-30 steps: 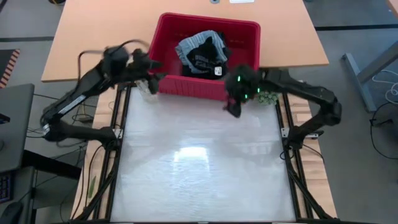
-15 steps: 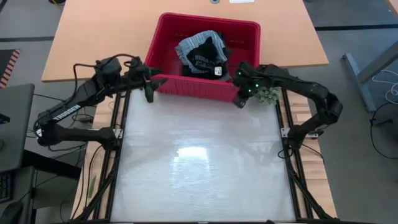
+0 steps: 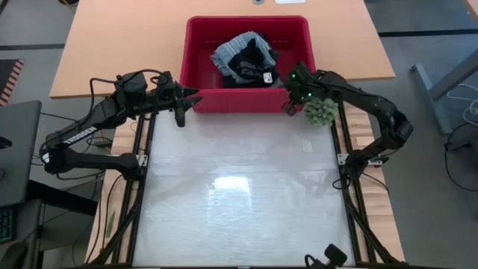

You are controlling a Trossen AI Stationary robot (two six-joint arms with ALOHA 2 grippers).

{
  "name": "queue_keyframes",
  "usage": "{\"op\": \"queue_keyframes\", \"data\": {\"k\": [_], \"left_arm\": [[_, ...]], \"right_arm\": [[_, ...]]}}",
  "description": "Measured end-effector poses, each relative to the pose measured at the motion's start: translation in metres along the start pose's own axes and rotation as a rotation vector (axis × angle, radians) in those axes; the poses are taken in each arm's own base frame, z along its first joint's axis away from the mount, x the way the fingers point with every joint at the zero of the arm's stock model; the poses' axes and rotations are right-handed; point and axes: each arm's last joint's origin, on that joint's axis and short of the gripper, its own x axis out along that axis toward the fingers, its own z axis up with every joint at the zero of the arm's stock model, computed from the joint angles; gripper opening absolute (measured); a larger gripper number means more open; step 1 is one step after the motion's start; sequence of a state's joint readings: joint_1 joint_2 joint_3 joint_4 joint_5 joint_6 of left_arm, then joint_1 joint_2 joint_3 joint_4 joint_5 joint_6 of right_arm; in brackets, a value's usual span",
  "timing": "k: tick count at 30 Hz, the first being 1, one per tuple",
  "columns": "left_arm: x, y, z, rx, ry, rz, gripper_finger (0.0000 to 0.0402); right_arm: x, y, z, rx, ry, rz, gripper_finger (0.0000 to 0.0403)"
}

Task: Fold laundry
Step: Adjust the red laundry bin, then return to Home Position

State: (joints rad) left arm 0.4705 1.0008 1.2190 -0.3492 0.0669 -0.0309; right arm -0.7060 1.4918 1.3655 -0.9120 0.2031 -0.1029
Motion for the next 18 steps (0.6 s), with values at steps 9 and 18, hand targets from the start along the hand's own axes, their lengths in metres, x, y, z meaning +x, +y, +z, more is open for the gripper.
{"op": "queue_keyframes", "data": {"k": [9, 18], "left_arm": [[0.002, -0.005, -0.005, -0.021, 0.012, -0.072, 0.0106], [0.005, -0.031, -0.052, -0.097, -0.014, -0.28, 0.0025]], "right_arm": [[-0.017, 0.005, 0.014, -0.029, -0.139, 0.157, 0.0019], [-0.087, 0.074, 0.008, -0.167, -0.492, 0.668, 0.0019]]}}
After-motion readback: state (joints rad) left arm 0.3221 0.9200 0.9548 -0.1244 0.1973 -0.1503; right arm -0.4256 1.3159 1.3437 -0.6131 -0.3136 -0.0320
